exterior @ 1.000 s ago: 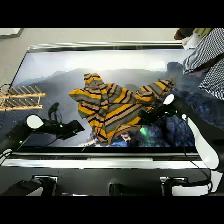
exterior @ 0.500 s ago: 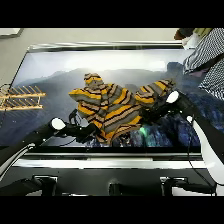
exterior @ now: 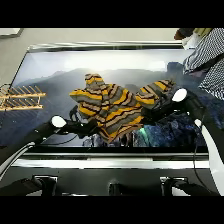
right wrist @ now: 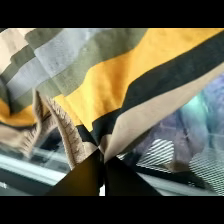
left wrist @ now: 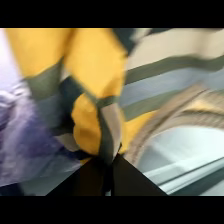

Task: Fold the clothes and pants, and hang the long-sleeved shirts on hangers.

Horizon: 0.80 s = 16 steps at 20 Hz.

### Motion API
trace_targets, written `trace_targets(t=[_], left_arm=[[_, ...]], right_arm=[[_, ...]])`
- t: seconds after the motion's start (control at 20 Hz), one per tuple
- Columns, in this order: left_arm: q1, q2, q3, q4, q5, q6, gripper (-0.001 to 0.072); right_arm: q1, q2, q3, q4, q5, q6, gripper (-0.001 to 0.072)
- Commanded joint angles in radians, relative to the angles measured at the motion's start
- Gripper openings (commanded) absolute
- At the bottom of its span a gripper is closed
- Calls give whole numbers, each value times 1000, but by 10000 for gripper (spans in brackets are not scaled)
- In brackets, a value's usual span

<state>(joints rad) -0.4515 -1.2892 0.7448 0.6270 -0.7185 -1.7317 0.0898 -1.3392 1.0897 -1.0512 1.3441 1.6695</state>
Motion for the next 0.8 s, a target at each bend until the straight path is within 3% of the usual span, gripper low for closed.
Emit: trace_targets(t=[0.0, 0.05, 0.1, 0.3, 0.4, 0.75], left_arm=[[63, 149, 53, 136, -37, -100, 17], [101, 234, 70, 201, -41, -182, 17], [138, 311, 95, 245, -33, -209, 17], [251, 463, 320, 279, 12, -161, 17], [258, 490, 458, 283, -24, -84, 18], [256, 680, 634, 282, -26, -56, 18]], right_arm=[[1, 139, 0, -40, 109, 17, 25], [1, 209, 2, -62, 124, 49, 25], [1, 292, 6, -87, 98, 79, 25], [1, 502, 137, -135, -230, 214, 25], [1, 536, 259, -142, -232, 215, 25], [1, 679, 613, -93, -112, 197, 26]])
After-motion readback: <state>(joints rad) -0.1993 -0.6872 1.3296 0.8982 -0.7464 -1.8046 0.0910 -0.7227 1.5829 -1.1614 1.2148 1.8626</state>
